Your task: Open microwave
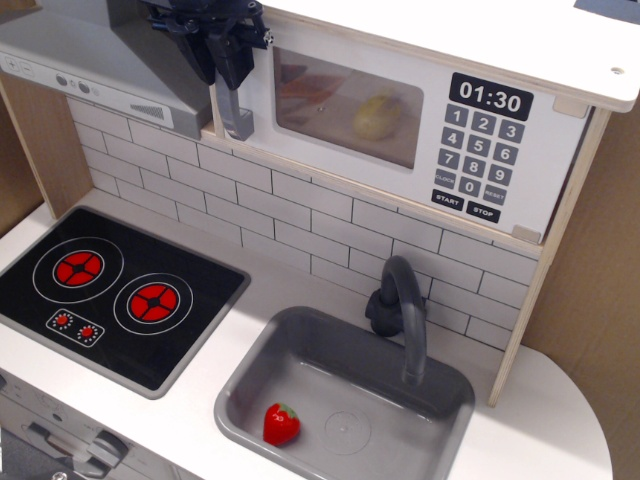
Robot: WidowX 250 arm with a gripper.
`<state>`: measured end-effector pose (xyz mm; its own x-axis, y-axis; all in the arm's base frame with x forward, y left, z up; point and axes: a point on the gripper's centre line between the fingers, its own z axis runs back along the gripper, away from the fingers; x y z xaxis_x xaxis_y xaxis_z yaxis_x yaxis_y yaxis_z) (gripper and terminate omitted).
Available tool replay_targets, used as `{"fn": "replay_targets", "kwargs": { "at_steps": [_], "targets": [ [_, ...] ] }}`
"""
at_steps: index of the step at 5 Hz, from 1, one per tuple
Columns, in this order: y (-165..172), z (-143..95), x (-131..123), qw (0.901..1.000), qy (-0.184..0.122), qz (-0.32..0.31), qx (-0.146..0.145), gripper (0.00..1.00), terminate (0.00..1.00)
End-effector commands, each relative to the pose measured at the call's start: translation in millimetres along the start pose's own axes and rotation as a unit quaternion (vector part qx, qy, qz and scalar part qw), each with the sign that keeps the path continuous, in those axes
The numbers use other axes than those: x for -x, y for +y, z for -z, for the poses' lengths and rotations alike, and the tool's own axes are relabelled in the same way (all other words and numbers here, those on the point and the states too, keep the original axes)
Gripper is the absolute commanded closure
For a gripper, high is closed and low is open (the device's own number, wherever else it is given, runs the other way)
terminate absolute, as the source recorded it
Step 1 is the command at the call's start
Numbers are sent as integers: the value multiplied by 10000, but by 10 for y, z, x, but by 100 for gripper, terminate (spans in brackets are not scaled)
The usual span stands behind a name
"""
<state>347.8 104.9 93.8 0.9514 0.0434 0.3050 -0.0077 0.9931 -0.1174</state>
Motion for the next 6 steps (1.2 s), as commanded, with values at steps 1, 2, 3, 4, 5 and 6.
{"fn": "replay_targets", "kwargs": {
  "at_steps": [1, 2, 3, 4, 5, 6],
  "targets": [
    [-53, -261, 271, 9992, -297, 221, -118, 100, 0],
    [-126, -316, 528, 9985, -102, 501, -206, 100, 0],
    [-186, -432, 786, 9946, 778, 677, 67, 0, 0],
    [-22, -550, 873, 9907, 1248, 537, 82, 0, 0],
    [337, -613, 764, 9846, 1624, -425, -494, 0, 0],
    [730, -755, 568, 9802, 1377, -1038, -970, 0, 0]
  ]
}}
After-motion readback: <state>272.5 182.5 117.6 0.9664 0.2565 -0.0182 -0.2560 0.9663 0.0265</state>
